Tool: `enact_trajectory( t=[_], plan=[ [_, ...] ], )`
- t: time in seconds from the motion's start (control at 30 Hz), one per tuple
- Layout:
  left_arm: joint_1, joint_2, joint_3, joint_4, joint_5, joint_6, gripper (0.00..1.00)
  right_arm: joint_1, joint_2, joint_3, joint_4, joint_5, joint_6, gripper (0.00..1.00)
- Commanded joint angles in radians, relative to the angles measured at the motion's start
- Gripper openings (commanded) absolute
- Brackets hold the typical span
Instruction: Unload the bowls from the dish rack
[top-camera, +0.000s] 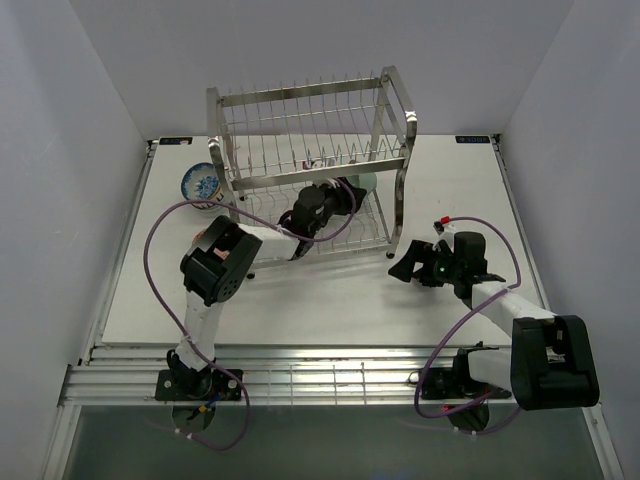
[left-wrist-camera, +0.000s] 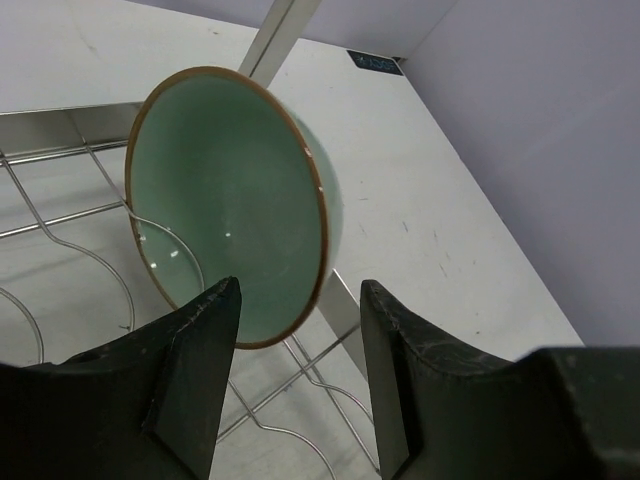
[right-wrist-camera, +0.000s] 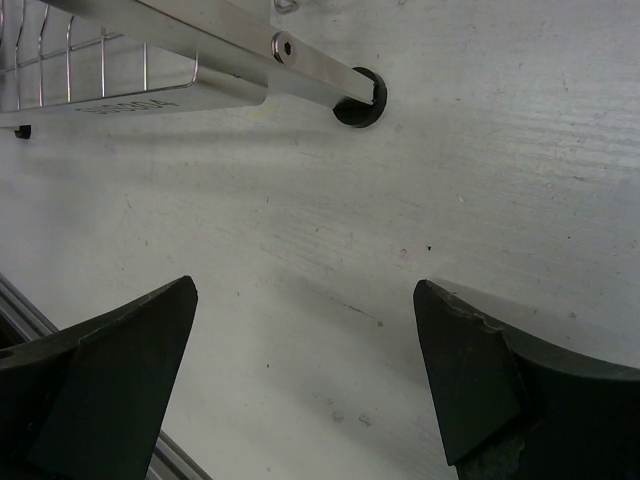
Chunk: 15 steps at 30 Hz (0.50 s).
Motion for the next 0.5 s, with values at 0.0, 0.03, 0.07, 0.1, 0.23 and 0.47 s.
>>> enact_trajectory(
  t=[0.0, 0.03, 0.07, 0.1, 0.23, 0.47],
  plan=[
    [0.012, 0.027, 0.065, -0.005, 0.004, 0.009, 0.62, 0.003, -0.003, 0.015, 0.037, -0.015, -0.006, 0.94],
    [0.013, 0.038, 0.078, -0.005, 0.009, 0.007, 0.62, 0.003, 0.0, 0.013, 0.04, -0.015, -0.006, 0.94],
    [0.015, 0.047, 0.101, -0.005, 0.017, 0.0, 0.61, 0.003, 0.002, 0.012, 0.04, -0.015, -0.006, 0.94],
    [0.017, 0.067, 0.113, -0.004, 0.044, -0.006, 0.62, 0.003, 0.005, 0.013, 0.04, -0.015, -0.006, 0.94],
    [0.017, 0.123, 0.182, 0.007, 0.132, -0.023, 0.61, 0.003, 0.011, 0.013, 0.045, -0.016, -0.006, 0.94],
    [0.021, 0.186, 0.243, -0.009, 0.135, -0.069, 0.58, 0.003, 0.009, 0.015, 0.04, -0.002, -0.01, 0.94]
  ],
)
